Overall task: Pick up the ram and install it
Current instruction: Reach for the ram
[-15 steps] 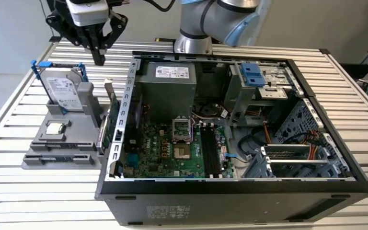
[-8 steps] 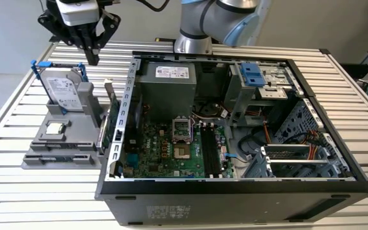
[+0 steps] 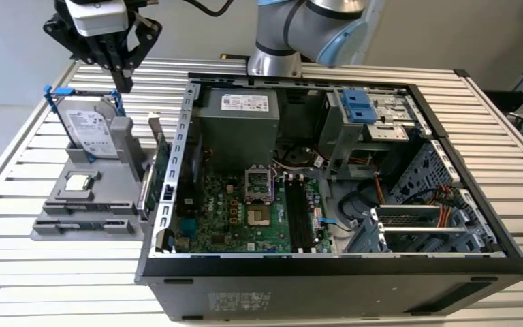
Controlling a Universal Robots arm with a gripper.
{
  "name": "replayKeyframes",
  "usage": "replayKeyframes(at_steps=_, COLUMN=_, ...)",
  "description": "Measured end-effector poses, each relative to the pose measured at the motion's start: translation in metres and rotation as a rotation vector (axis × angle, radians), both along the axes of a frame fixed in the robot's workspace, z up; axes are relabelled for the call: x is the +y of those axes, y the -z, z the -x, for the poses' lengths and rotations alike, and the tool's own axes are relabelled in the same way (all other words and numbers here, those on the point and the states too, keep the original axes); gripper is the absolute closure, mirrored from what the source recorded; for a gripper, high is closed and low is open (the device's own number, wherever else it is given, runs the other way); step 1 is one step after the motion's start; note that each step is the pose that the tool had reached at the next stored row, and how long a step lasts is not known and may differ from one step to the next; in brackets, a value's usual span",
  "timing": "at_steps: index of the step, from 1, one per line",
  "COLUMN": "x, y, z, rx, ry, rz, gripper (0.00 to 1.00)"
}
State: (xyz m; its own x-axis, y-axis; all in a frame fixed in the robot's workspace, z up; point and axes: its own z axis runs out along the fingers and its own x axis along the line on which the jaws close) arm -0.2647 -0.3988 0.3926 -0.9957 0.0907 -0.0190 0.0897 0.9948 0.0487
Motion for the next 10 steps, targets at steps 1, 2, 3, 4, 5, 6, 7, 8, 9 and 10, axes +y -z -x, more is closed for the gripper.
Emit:
replayKeyframes(at_steps=1, x=0.0, y=0.0, z=0.0013, rx=0.0, ry=0.0, rz=0.0, gripper=1.0)
replayKeyframes(at_steps=2, x=0.0, y=0.0, z=0.0026, rx=0.0, ry=0.0, rz=0.0, gripper=1.0)
replayKeyframes(at_steps=3, x=0.0, y=0.0, z=0.004, rx=0.0, ry=0.0, rz=0.0001, gripper=1.0)
replayKeyframes(at_steps=4, x=0.0, y=0.0, z=0.0055, rx=-0.0001, ry=0.0, rz=0.0, gripper=1.0)
replayKeyframes(at_steps=5, x=0.0, y=0.0, z=0.0068, rx=0.0, ry=0.0, rz=0.0, gripper=1.0)
replayKeyframes(at_steps=6, x=0.0, y=0.0, z=0.0083, rx=0.0, ry=0.0, rz=0.0, gripper=1.0)
replayKeyframes(at_steps=7, x=0.0, y=0.0, z=0.0096, rx=0.0, ry=0.0, rz=0.0, gripper=1.0)
replayKeyframes(at_steps=8, x=0.0, y=0.0, z=0.0111, rx=0.0, ry=0.0, rz=0.0, gripper=1.0)
replayKeyframes(at_steps=9, x=0.0, y=0.0, z=0.0124, rx=0.0, ry=0.0, rz=0.0, gripper=1.0)
replayKeyframes(at_steps=10, x=0.0, y=0.0, z=0.0138, rx=0.0, ry=0.0, rz=0.0, gripper=1.0)
